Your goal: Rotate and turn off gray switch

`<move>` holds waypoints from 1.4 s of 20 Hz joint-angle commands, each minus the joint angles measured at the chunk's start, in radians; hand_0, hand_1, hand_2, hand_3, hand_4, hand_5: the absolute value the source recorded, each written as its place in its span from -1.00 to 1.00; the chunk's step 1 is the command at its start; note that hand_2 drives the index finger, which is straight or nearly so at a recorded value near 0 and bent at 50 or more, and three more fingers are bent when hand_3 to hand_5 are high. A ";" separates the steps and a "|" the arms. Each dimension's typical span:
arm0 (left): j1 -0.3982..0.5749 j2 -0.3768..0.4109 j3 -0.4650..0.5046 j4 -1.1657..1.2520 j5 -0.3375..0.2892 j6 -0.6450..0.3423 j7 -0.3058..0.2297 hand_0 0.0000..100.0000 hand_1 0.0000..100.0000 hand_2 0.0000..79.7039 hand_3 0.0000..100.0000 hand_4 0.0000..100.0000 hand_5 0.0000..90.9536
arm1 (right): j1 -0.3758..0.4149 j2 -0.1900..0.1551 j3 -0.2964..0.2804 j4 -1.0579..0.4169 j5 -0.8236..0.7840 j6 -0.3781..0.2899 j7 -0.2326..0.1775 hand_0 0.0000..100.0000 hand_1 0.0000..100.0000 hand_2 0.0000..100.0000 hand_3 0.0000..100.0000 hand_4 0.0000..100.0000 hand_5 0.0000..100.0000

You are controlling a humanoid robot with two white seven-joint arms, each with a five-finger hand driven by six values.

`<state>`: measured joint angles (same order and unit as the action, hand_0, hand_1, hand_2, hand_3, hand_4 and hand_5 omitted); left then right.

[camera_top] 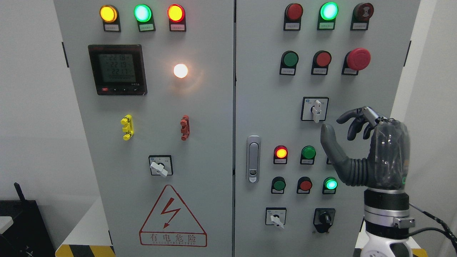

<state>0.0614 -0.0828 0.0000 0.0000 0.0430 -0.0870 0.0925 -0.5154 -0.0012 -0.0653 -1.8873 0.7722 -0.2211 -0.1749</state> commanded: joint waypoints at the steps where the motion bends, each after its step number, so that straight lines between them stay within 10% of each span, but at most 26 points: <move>1: 0.000 0.000 -0.002 0.014 0.000 0.000 0.001 -0.76 -0.22 -1.00 -1.00 -1.00 -1.00 | 0.084 -0.169 -0.028 -0.068 -0.070 -0.023 0.037 -0.29 -0.58 -0.33 -0.47 -0.73 -0.81; 7: 0.000 0.000 -0.002 0.014 0.000 0.000 0.001 -0.76 -0.22 -1.00 -1.00 -1.00 -1.00 | 0.106 -0.218 -0.039 -0.084 -0.085 -0.023 0.061 -0.43 -0.61 -0.70 -0.84 -1.00 -1.00; 28: 0.000 0.000 -0.002 0.014 0.000 0.000 0.001 -0.76 -0.22 -1.00 -1.00 -1.00 -1.00 | 0.140 -0.237 -0.014 -0.105 -0.096 -0.023 0.061 -0.48 -0.58 -0.70 -0.78 -1.00 -1.00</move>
<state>0.0614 -0.0828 0.0000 0.0000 0.0430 -0.0869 0.0934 -0.3859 -0.2165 -0.0866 -1.9773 0.6773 -0.2435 -0.1139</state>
